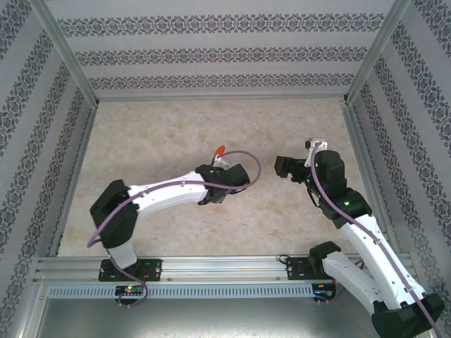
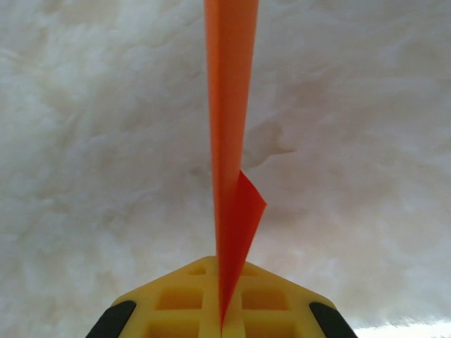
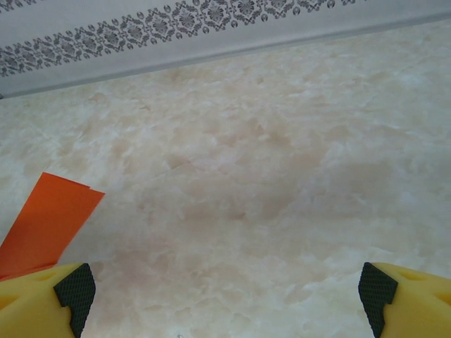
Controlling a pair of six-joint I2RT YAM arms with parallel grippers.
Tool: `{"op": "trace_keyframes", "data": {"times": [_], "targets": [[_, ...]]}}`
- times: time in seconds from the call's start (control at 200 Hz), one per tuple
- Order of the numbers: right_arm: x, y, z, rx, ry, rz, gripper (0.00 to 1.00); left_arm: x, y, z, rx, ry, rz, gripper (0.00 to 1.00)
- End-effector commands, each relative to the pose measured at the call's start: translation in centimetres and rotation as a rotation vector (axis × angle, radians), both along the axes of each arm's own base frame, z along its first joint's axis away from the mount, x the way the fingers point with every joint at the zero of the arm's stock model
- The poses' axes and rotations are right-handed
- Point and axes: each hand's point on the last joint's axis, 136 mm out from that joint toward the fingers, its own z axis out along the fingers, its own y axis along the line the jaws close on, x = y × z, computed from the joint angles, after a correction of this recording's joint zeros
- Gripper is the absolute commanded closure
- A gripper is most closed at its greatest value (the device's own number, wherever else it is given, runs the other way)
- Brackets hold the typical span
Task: Fold a paper plane with a square sheet of paper (fold left side to right side)
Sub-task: Turn over the paper at the center of the table.
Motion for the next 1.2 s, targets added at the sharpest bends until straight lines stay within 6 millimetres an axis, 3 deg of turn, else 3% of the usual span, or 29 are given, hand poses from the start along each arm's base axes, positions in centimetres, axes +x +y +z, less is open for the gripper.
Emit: {"op": "trace_keyframes", "data": {"times": [0.0, 0.25, 0.495, 0.639, 0.724, 0.984, 1.194], "targets": [[-0.2, -1.4, -0.3, -0.055, -0.001, -0.049, 0.02, -0.3, 2.8, 0.1, 0.204, -0.003, 0.108, 1.00], [-1.9, -3.7, 1.9, -0.096, -0.069, -0.122, 0.02, -0.3, -0.5, -4.4, 0.193, 0.160, 0.143, 1.00], [-3.3, -4.6, 2.8, -0.119, -0.070, -0.139, 0.02, -0.5, -4.3, -7.3, -0.028, 0.313, 0.167, 1.00], [-3.4, -4.0, 2.7, -0.095, -0.069, -0.117, 0.02, 0.1, -5.6, -8.2, -0.116, 0.368, 0.178, 0.94], [-3.1, -3.7, 2.2, -0.091, -0.054, -0.102, 0.02, 0.2, -6.6, -8.6, -0.167, 0.411, 0.168, 0.85], [-2.0, -2.2, 0.3, -0.078, 0.014, -0.053, 0.02, 1.0, -8.8, -6.5, -0.354, 0.424, 0.090, 0.55], [-0.9, -0.1, -1.5, 0.004, 0.074, 0.003, 0.02, 1.2, -11.2, -2.3, -0.674, 0.397, -0.034, 0.34]]}}
